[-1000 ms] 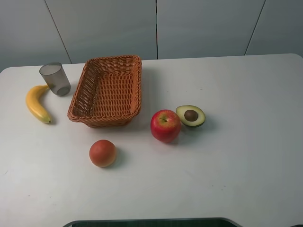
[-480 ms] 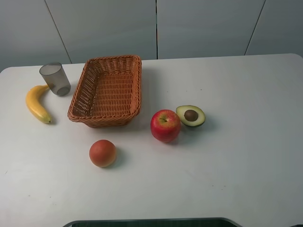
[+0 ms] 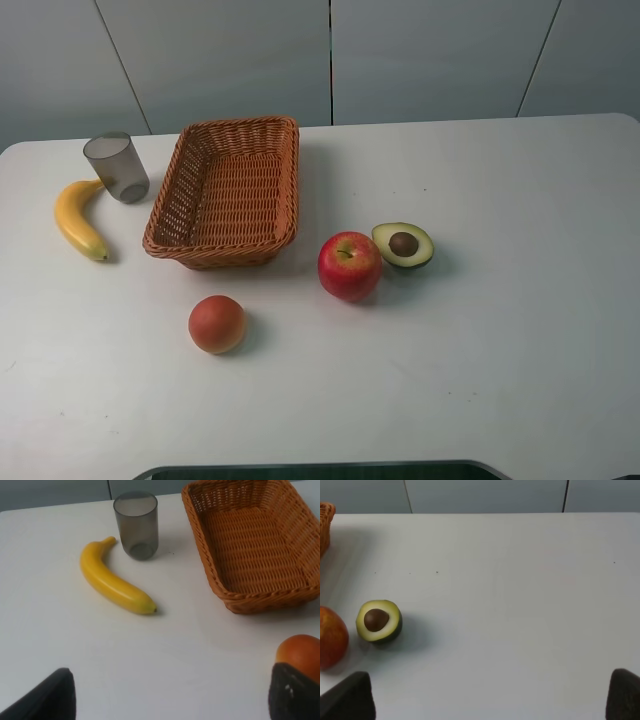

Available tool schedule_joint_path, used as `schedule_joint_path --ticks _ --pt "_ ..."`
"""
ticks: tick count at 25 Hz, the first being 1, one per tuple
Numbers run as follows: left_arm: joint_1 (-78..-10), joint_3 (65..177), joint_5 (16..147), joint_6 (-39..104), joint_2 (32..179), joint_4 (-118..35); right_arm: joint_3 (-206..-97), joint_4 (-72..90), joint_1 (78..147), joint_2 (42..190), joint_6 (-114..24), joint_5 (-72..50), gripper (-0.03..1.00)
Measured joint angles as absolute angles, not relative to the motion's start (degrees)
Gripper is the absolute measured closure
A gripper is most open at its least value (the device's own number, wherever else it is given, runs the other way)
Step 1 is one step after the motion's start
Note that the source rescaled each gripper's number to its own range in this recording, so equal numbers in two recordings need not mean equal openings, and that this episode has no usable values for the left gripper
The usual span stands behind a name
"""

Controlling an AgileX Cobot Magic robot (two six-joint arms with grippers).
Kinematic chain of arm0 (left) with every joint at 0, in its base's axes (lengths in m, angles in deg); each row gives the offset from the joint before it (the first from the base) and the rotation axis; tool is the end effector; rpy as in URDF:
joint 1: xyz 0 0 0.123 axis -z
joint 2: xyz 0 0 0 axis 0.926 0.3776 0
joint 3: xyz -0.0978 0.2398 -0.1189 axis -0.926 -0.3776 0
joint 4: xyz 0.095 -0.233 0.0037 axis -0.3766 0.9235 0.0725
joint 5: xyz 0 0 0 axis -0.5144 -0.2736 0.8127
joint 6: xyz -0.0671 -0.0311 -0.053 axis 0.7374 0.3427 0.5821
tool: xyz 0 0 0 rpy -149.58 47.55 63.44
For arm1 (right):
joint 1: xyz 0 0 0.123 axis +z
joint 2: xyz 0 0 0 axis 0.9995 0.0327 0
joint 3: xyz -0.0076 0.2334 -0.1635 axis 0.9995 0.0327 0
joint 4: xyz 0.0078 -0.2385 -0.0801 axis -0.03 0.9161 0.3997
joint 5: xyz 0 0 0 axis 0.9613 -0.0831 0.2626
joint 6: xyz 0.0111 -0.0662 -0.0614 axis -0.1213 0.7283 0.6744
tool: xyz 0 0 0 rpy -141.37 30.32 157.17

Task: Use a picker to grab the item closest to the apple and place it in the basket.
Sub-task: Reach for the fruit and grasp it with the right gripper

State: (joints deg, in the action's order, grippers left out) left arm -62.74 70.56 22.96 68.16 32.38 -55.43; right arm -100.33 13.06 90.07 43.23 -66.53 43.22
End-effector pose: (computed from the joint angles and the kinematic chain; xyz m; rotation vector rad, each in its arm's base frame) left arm -0.0067 0.0018 0.2764 0.0685 2.0651 -0.0498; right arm -0.0064 0.0049 0.2759 -0.0611 2.0851 0.0836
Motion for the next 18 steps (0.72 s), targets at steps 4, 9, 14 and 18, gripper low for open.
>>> schedule_joint_path --ticks 4,9,14,18 --pt "-62.74 70.56 22.96 68.16 32.38 -55.43 -102.42 13.06 90.07 50.43 -66.53 42.5 -0.03" --pt "-62.74 70.56 22.96 68.16 32.38 -55.43 -108.57 14.44 90.07 65.93 -59.96 43.28 -0.03" --pt "-62.74 70.56 22.96 68.16 32.38 -55.43 -115.75 14.85 95.59 82.18 -50.37 43.02 -0.03" --pt "-62.74 70.56 22.96 68.16 32.38 -55.43 -119.91 15.22 99.69 95.11 -40.47 41.6 -0.03"
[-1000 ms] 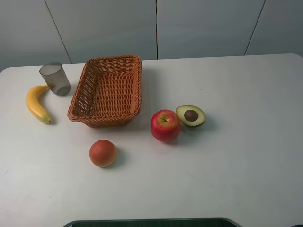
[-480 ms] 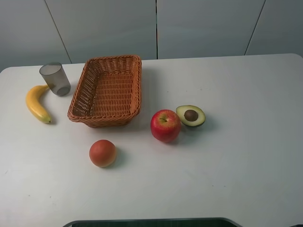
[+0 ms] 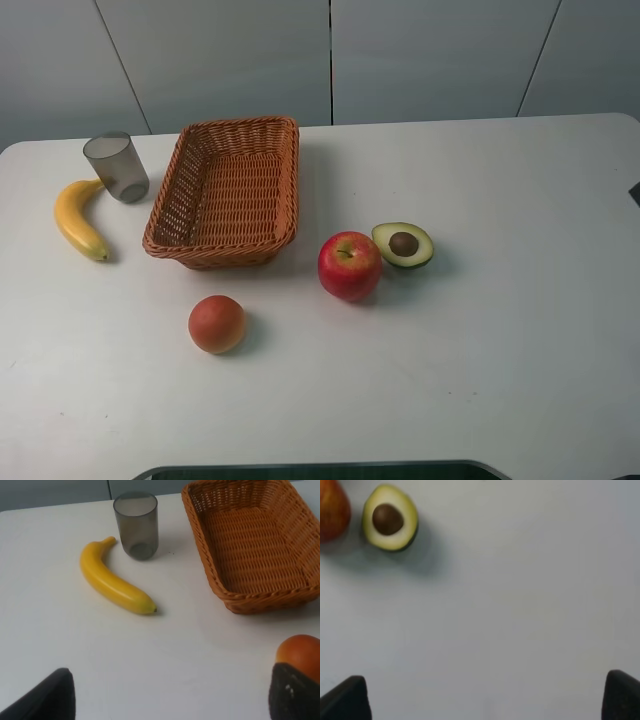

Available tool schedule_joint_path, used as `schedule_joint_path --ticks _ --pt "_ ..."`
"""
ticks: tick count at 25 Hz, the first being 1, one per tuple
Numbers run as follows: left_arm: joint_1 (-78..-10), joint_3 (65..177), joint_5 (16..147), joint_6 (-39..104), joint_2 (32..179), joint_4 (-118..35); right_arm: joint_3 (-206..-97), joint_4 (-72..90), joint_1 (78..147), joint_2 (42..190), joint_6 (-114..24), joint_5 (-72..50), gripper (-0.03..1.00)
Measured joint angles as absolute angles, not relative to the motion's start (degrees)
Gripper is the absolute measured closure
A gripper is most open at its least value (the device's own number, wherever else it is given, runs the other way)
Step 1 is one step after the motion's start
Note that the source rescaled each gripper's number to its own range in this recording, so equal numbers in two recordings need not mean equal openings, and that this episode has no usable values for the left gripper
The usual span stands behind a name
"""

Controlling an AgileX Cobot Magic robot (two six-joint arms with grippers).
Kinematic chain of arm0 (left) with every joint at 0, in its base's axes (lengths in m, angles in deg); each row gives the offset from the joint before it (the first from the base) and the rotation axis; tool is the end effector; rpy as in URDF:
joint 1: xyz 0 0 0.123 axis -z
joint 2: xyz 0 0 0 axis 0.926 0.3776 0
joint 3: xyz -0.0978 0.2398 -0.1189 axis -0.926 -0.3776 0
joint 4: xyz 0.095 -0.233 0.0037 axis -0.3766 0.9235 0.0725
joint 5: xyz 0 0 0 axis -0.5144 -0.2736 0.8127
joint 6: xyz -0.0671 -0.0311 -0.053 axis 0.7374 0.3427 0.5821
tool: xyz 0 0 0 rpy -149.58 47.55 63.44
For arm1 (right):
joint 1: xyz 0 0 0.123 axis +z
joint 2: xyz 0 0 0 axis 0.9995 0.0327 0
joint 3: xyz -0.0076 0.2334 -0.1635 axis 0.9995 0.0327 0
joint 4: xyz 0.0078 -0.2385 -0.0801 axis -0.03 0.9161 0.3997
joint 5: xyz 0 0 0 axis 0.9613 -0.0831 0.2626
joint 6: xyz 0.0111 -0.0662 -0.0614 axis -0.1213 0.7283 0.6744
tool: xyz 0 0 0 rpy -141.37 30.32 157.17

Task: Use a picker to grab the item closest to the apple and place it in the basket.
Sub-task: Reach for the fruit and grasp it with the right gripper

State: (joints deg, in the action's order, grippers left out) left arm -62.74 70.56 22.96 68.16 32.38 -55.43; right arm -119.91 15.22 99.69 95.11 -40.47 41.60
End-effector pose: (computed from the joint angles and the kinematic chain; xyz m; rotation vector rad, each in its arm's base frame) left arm -0.0067 0.0018 0.2764 0.0685 2.0651 -0.0498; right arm 0.1497 0.0328 0.3186 -0.8636 2.4766 -0.0626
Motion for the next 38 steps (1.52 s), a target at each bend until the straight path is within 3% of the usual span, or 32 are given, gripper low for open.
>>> schedule_joint_path --ticks 11,17,32,38 --pt "-62.74 70.56 22.96 68.16 32.38 -55.43 -123.42 13.55 102.08 122.26 -22.91 33.81 -0.03" --pt "-62.74 70.56 22.96 68.16 32.38 -55.43 -123.63 15.7 105.66 126.11 -19.26 30.87 -0.03" --pt "-62.74 70.56 22.96 68.16 32.38 -55.43 -124.6 18.64 105.76 133.72 -14.49 28.3 -0.03" --pt "-62.74 70.56 22.96 68.06 32.38 -55.43 -129.68 13.53 105.76 141.39 -13.54 25.38 -0.03"
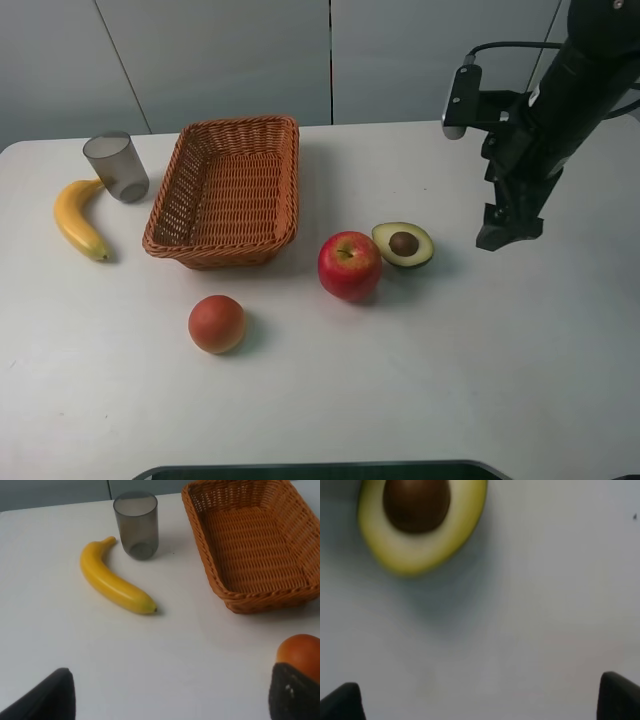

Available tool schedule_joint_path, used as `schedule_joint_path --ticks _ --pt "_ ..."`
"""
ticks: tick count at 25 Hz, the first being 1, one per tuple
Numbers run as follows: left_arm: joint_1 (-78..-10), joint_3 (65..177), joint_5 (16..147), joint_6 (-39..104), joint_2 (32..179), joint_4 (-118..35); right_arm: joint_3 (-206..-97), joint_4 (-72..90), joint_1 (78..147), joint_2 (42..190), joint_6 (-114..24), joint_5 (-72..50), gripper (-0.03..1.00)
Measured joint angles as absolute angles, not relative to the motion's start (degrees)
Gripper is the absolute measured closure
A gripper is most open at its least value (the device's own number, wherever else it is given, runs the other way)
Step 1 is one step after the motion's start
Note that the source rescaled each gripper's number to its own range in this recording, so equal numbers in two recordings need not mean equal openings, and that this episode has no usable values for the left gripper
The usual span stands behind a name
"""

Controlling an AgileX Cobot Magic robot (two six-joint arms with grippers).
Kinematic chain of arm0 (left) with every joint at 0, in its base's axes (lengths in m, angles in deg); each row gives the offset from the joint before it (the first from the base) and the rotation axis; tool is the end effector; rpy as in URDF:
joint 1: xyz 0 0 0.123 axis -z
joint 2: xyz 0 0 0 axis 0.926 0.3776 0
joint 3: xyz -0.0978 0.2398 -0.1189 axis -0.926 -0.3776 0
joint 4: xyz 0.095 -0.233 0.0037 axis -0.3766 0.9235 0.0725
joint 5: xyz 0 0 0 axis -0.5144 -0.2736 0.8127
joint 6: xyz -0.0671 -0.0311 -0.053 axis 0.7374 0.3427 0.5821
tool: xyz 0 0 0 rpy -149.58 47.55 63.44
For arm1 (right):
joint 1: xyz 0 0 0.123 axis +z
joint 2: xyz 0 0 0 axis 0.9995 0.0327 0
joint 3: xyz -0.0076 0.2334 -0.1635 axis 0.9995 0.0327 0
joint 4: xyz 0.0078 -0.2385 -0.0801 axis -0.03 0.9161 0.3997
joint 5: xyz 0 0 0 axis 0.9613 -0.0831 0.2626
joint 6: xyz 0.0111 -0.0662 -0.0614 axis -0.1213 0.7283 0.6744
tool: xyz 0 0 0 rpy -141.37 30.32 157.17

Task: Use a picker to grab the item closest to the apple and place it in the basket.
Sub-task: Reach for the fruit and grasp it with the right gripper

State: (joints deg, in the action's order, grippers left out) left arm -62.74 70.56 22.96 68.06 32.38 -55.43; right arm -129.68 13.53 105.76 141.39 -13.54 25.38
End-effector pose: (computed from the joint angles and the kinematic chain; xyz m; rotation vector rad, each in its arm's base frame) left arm -0.0067 0.0018 0.2764 0.0703 2.0650 -0.0487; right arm 0.2970 0.0982 0.1800 -1.6997 2.4371 -0.0183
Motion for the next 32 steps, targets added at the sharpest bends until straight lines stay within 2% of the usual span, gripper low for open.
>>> schedule_joint_path --ticks 8,19,32 --pt "-62.74 70.56 22.96 67.94 32.38 -55.43 -133.99 7.06 108.02 150.45 -8.94 22.79 -0.03" --pt "-62.74 70.56 22.96 68.05 32.38 -55.43 -134.31 3.73 111.38 152.1 -6.16 20.26 -0.03" --pt "-62.74 70.56 22.96 68.05 32.38 -55.43 -134.4 3.51 112.05 156.41 -6.37 17.74 -0.03"
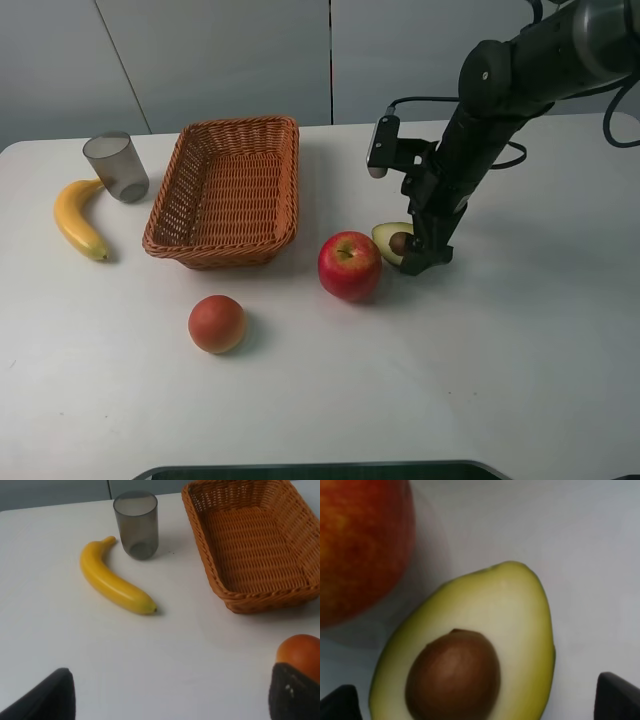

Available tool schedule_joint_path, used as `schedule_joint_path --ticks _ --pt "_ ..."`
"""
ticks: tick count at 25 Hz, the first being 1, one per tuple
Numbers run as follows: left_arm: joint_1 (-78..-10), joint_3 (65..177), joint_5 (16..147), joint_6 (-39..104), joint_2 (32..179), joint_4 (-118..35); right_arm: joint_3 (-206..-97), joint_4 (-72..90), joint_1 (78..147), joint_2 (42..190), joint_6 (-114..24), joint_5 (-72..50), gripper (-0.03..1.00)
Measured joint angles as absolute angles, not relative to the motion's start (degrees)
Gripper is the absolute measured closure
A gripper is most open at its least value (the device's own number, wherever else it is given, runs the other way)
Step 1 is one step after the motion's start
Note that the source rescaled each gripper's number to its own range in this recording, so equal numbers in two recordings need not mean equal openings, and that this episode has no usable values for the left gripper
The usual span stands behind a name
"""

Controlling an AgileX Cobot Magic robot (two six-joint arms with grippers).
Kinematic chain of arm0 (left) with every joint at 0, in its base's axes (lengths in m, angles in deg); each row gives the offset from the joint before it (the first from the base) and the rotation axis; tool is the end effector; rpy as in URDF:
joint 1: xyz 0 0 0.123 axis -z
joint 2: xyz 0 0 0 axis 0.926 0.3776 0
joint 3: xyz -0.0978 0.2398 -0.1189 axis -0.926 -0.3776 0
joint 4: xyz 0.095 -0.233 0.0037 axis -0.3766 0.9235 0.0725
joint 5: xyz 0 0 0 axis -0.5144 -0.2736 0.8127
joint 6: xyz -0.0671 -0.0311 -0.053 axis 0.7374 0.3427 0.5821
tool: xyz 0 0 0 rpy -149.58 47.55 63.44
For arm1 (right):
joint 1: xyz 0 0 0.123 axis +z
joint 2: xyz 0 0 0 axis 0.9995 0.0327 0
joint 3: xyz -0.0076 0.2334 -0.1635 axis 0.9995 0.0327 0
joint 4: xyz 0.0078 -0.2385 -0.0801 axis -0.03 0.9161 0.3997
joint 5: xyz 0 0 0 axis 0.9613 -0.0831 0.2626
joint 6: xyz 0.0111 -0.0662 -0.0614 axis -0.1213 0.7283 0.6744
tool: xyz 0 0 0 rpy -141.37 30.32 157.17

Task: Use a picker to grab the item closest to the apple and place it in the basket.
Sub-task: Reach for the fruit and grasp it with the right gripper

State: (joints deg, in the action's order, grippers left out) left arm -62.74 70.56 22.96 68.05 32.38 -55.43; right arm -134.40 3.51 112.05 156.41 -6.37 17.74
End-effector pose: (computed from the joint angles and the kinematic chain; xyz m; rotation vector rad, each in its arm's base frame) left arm -0.0067 0.0018 0.2764 0.0705 2.0650 -0.0486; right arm 0.3162 0.1542 0.1133 -1.8187 2.3571 0.1560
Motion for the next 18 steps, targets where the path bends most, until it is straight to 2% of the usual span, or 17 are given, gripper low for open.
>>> schedule_joint_path --ticks 18 --pt "-62.74 70.56 22.96 68.05 32.38 -55.43 -134.44 2.78 112.08 160.3 -6.87 14.45 -0.03"
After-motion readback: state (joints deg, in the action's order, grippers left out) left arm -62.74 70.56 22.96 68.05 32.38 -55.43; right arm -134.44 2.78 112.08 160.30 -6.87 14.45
